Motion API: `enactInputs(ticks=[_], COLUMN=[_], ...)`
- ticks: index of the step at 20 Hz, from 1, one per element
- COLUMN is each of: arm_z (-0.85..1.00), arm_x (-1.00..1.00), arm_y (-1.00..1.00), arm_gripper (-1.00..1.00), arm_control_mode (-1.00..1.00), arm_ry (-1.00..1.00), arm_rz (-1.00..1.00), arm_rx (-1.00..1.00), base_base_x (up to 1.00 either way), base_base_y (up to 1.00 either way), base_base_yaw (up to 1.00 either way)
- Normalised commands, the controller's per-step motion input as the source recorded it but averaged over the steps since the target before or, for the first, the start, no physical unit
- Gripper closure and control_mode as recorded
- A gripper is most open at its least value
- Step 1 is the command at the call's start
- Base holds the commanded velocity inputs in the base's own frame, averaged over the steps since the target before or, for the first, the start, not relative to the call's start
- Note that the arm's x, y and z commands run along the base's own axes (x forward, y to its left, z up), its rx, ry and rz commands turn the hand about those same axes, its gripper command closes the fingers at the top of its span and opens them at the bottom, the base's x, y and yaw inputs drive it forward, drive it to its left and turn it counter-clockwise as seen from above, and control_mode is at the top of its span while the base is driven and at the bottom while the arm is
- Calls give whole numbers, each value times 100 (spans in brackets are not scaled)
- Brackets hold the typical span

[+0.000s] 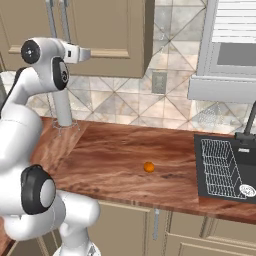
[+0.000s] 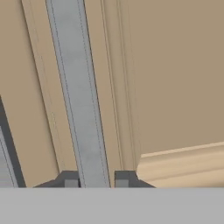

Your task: Open the cabinet. Pick the soap dispenser and place it next to the sink. Then close the cabinet.

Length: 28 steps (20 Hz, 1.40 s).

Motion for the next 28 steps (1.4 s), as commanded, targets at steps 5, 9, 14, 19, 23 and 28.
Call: enactInputs(ticks=[5, 9, 14, 19, 23, 28], arm_z=[0, 0, 0, 0, 0, 0], arm_x=[-58, -60, -62, -63, -66, -68], arm_y=[-59, -62, -69, -79, -80, -82], arm_gripper=[100, 100, 100, 100, 100, 100], arm_control_mode=[-100, -100, -100, -100, -100, -100], arm_ry=[-1, 0, 0, 0, 0, 0], arm_rz=[0, 0, 0, 0, 0, 0], arm_rx=[0, 0, 0, 1, 1, 1], base_base_x=[0, 0, 0, 0, 0, 0], base_base_y=[0, 0, 0, 0, 0, 0], base_base_yaw=[0, 0, 0, 0, 0, 0])
